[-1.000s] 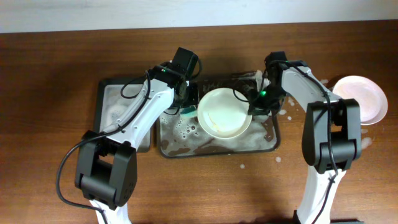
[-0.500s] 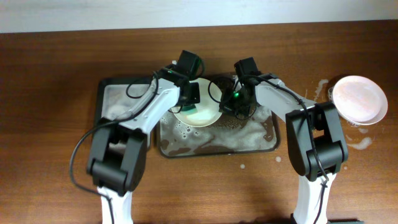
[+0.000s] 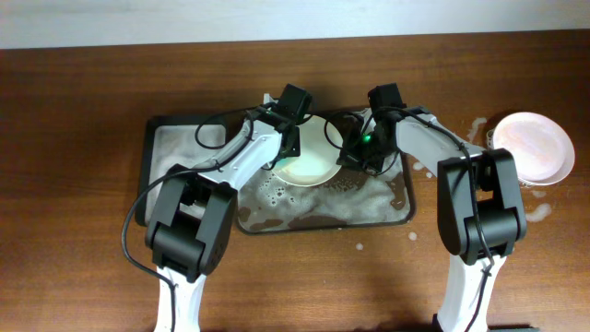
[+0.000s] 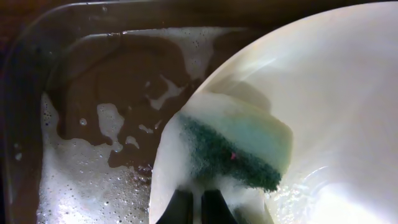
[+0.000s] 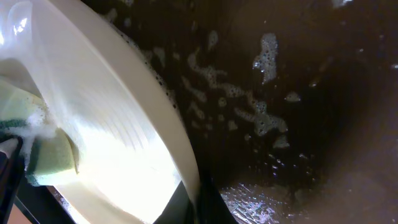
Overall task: Clean dirty plates on tray and stack at the side
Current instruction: 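Scrub the white plate with the sponge in the left gripper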
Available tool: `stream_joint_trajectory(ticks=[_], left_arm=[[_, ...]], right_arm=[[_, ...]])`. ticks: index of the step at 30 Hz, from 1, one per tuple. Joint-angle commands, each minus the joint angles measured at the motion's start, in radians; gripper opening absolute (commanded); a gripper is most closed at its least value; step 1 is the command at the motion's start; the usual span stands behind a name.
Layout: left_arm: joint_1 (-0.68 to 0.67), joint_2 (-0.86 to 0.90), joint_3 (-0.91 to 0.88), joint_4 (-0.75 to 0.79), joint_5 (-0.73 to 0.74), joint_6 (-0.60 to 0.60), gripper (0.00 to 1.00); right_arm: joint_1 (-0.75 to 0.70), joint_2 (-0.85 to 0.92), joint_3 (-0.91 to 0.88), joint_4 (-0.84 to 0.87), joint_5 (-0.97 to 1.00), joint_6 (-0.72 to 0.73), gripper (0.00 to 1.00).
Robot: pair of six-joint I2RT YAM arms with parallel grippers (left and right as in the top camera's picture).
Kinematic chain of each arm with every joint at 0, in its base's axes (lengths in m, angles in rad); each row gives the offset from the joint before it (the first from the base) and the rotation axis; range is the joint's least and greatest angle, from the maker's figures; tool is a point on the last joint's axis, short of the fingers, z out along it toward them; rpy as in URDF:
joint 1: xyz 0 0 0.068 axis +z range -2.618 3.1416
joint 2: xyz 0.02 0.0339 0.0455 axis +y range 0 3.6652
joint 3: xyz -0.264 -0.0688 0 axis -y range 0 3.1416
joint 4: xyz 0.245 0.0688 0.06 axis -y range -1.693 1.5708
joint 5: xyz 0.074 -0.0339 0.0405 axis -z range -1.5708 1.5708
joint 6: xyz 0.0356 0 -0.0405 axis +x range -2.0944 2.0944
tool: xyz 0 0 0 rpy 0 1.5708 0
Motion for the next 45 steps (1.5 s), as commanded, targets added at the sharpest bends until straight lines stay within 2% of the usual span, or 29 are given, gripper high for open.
stream_joint_trajectory(ticks=[1, 2, 4, 7, 9, 13, 15, 18, 19, 21, 23, 26, 28, 30, 35, 37, 39, 42, 45], left_arm=[[-0.022, 0.055, 0.002, 0.042, 0.203, 0.227, 0.01], [-0.044, 0.055, 0.002, 0.053, 0.344, 0.303, 0.01], [-0.070, 0.055, 0.002, 0.041, 0.507, 0.362, 0.01], [-0.079, 0.056, 0.002, 0.000, 0.525, 0.372, 0.01], [-0.074, 0.056, 0.002, 0.004, 0.475, 0.371, 0.01], [-0.034, 0.057, 0.002, 0.064, 0.072, 0.232, 0.01], [-0.006, 0.057, 0.002, 0.112, -0.048, 0.164, 0.01], [0.027, 0.057, 0.002, 0.157, -0.094, 0.119, 0.01], [0.032, 0.057, 0.002, 0.152, -0.068, 0.126, 0.01], [0.032, 0.057, 0.002, 0.100, 0.122, 0.228, 0.01], [0.032, 0.057, 0.002, 0.014, 0.375, 0.279, 0.01], [0.031, 0.057, 0.002, -0.099, 0.769, 0.469, 0.01], [0.032, 0.057, 0.002, -0.132, 0.801, 0.538, 0.01], [0.034, 0.057, 0.002, -0.095, 0.710, 0.549, 0.01], [0.034, 0.059, 0.002, 0.032, 0.264, 0.325, 0.01], [0.034, 0.075, 0.002, 0.170, 0.206, 0.322, 0.01], [0.034, 0.088, 0.002, 0.232, 0.184, 0.320, 0.01], [0.034, 0.090, 0.002, 0.223, -0.058, 0.183, 0.01], [0.034, 0.090, 0.002, 0.099, -0.149, 0.137, 0.01]], right_arm=[[-0.031, 0.029, -0.034, -0.012, 0.114, -0.005, 0.04], [-0.031, 0.029, -0.034, -0.012, 0.115, -0.005, 0.04], [-0.031, 0.029, -0.034, -0.012, 0.114, -0.005, 0.04], [-0.030, 0.029, -0.034, -0.012, 0.114, -0.005, 0.04], [-0.030, 0.029, -0.034, -0.009, 0.106, -0.005, 0.04], [-0.030, 0.029, -0.034, -0.009, 0.106, -0.006, 0.04], [-0.030, 0.029, -0.034, -0.009, 0.106, -0.010, 0.04], [-0.030, 0.029, -0.034, -0.009, 0.106, -0.012, 0.04], [-0.030, 0.029, -0.034, -0.008, 0.106, -0.013, 0.04], [-0.030, 0.029, -0.034, -0.009, 0.106, -0.013, 0.04], [-0.030, 0.029, -0.034, -0.008, 0.106, -0.013, 0.04], [-0.030, 0.029, -0.034, -0.007, 0.106, -0.013, 0.04], [-0.030, 0.029, -0.034, -0.005, 0.103, -0.013, 0.04], [-0.030, 0.029, -0.034, -0.005, 0.103, -0.013, 0.04], [-0.030, 0.029, -0.034, -0.005, 0.103, -0.013, 0.04], [-0.030, 0.029, -0.034, -0.005, 0.103, -0.013, 0.04], [-0.030, 0.029, -0.034, -0.006, 0.103, -0.013, 0.04], [-0.029, 0.029, -0.034, -0.006, 0.101, -0.028, 0.04], [-0.024, 0.029, -0.034, -0.004, 0.100, -0.028, 0.04]])
